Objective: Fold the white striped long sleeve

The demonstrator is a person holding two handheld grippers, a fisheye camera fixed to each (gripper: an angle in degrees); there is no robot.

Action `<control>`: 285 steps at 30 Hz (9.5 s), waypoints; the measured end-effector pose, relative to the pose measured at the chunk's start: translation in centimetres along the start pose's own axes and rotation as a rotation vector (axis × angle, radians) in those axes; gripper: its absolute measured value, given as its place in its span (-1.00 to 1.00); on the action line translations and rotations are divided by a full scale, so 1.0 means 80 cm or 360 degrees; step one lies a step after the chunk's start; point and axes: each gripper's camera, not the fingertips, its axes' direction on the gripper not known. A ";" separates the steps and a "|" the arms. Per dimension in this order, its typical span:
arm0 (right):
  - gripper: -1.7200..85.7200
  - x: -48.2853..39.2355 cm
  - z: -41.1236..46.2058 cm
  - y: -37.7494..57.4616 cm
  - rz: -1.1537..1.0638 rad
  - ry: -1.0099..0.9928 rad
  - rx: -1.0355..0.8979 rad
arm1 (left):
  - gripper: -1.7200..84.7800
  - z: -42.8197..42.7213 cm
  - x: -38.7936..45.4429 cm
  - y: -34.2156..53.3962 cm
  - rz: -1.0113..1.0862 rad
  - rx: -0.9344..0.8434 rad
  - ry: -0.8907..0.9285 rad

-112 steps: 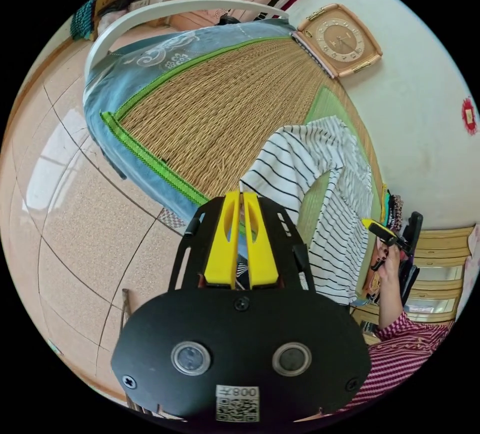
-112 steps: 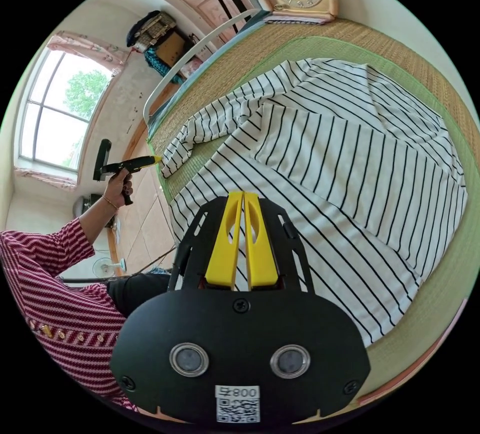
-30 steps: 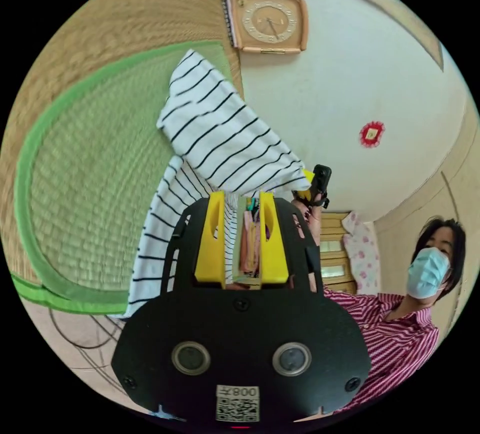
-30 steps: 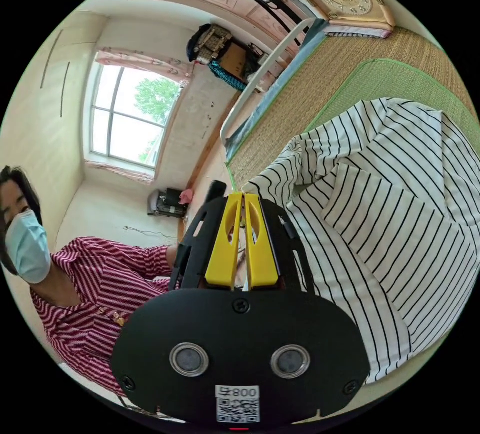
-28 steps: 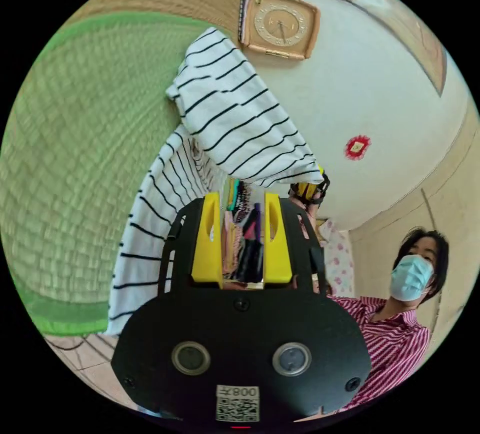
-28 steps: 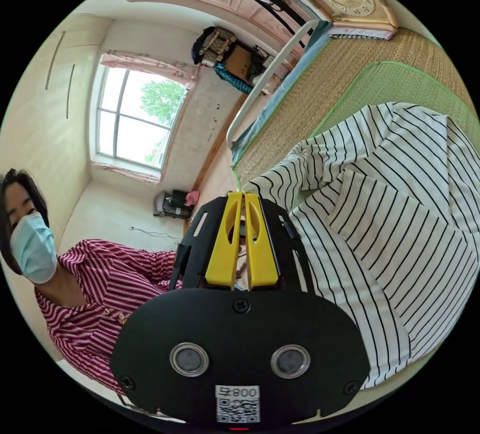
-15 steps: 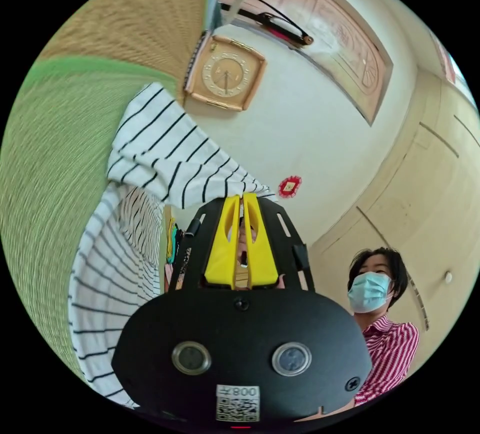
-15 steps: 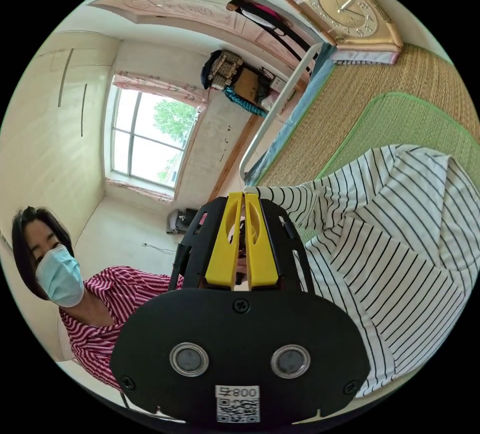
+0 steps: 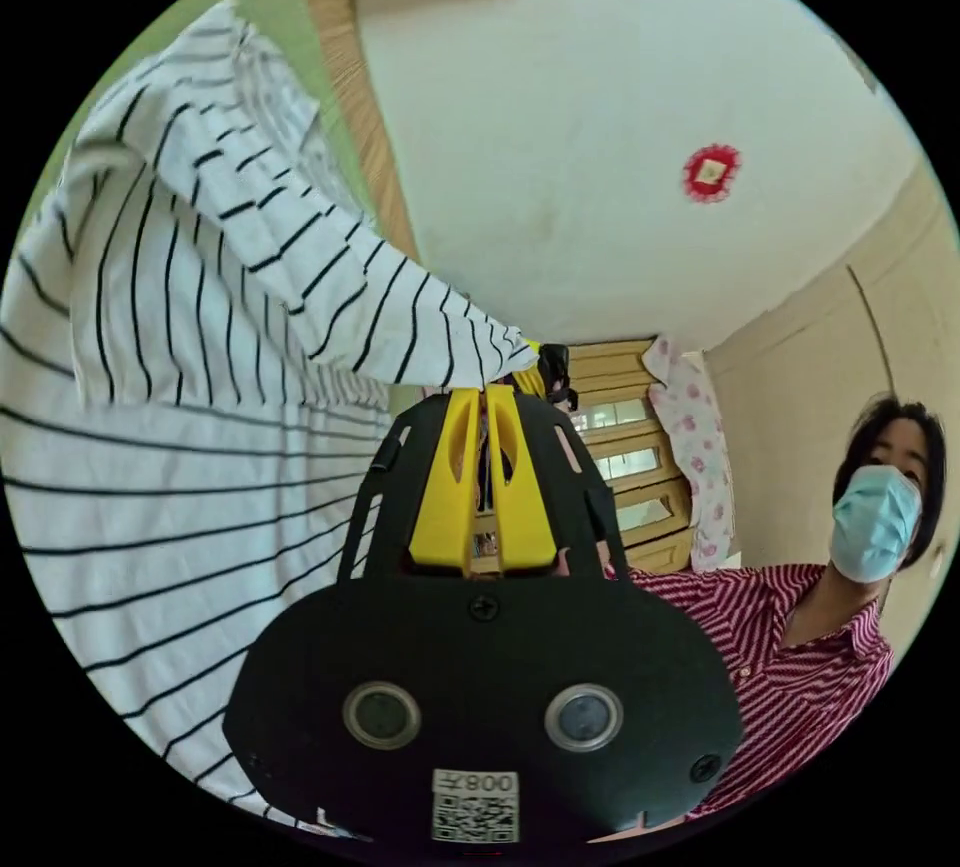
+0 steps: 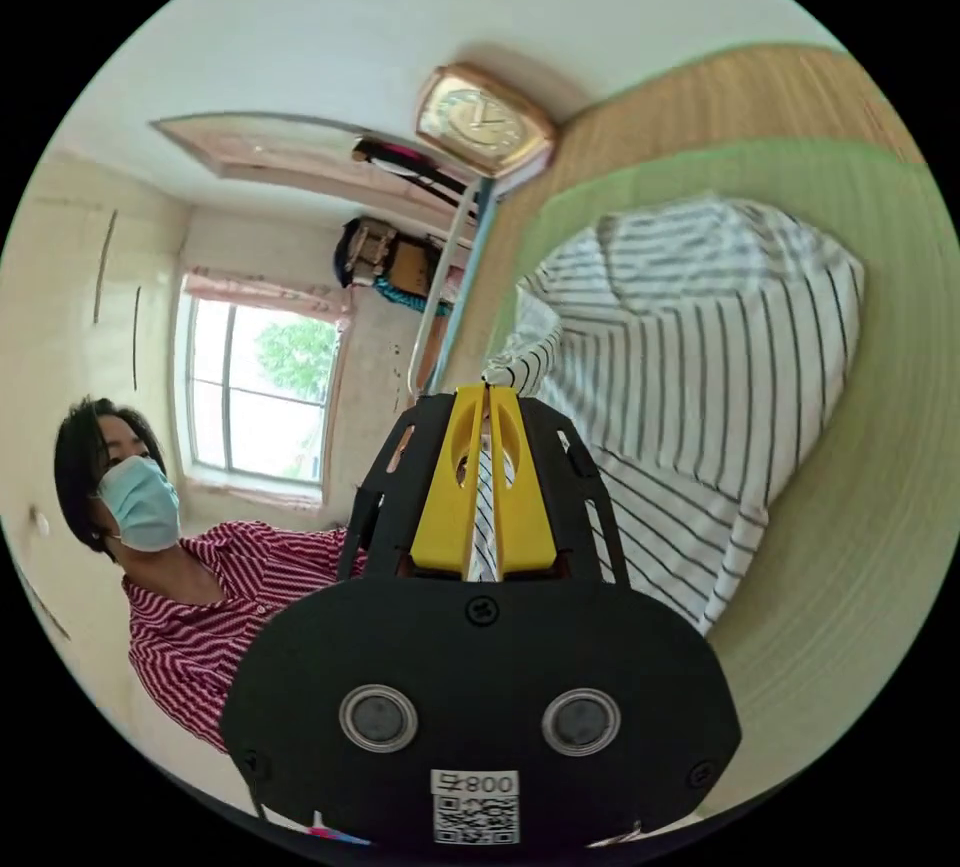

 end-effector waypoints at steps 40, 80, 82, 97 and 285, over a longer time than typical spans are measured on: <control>-0.93 0.090 0.102 0.022 0.0045 0.0595 -0.0254 | -0.92 0.200 0.105 0.106 -0.0178 -0.0348 -0.0310; -0.96 0.009 0.195 -0.013 0.0039 0.1322 0.0053 | -0.96 0.134 0.144 0.153 0.0187 0.0058 -0.1632; -0.96 0.027 0.197 -0.024 0.0083 0.1347 0.0011 | -0.96 0.130 0.135 0.153 0.0186 0.0120 -0.1563; -0.96 -0.013 0.169 -0.084 -0.0051 0.1170 0.0231 | -0.96 0.149 0.140 0.121 0.0443 0.0105 -0.1484; -0.94 -0.170 -0.183 0.604 0.0086 -0.0115 0.0654 | -0.93 -0.589 -0.794 0.275 0.0378 0.0090 0.0343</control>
